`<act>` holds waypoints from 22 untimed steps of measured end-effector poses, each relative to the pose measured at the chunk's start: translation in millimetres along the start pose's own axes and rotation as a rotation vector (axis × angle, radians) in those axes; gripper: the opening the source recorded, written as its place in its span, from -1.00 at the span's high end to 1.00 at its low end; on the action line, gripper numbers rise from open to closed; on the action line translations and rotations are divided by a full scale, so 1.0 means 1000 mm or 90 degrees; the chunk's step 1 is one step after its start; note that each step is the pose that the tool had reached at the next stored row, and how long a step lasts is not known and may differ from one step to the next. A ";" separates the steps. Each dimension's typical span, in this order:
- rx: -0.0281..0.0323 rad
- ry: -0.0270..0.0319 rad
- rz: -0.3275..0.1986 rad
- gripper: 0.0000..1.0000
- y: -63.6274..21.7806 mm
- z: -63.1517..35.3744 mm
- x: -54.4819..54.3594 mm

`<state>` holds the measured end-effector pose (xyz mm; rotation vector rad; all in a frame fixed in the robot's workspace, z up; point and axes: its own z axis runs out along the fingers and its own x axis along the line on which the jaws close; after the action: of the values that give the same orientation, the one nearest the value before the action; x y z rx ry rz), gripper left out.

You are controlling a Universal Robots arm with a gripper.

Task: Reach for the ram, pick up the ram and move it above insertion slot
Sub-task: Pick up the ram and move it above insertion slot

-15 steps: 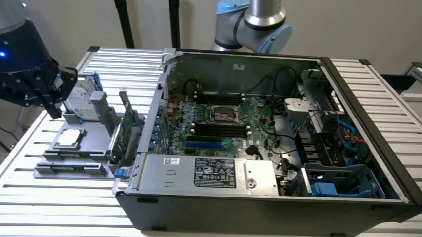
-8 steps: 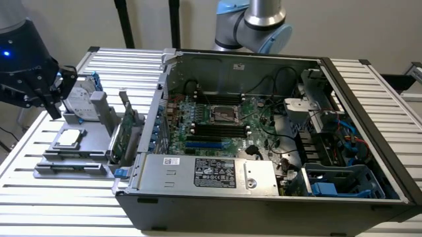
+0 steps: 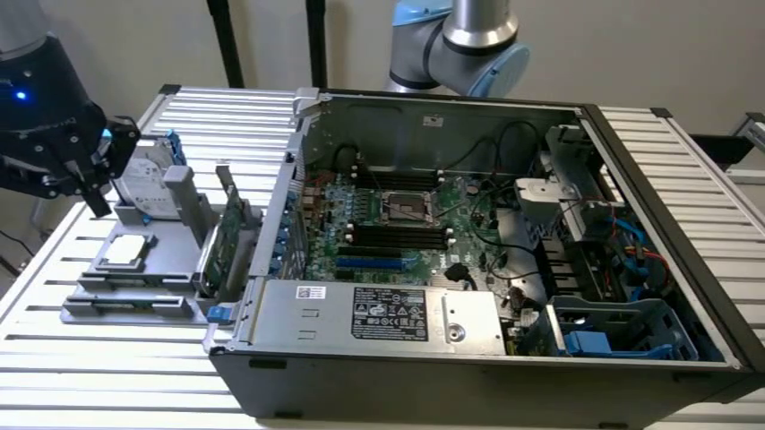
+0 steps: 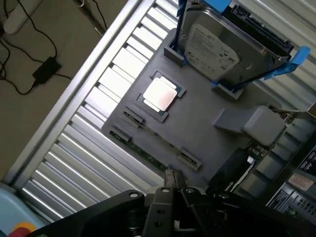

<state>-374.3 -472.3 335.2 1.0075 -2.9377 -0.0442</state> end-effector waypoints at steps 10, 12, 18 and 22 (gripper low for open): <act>0.0028 0.0044 -0.116 0.79 0.0000 0.0000 0.000; 0.0034 0.0053 -0.139 0.79 0.0000 0.0000 0.000; 0.0051 0.0080 -0.208 0.79 0.0000 0.0000 0.000; 0.0062 0.0098 -0.254 0.79 0.0000 0.0000 0.000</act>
<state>-374.3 -472.3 335.3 1.5687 -2.6748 -0.0322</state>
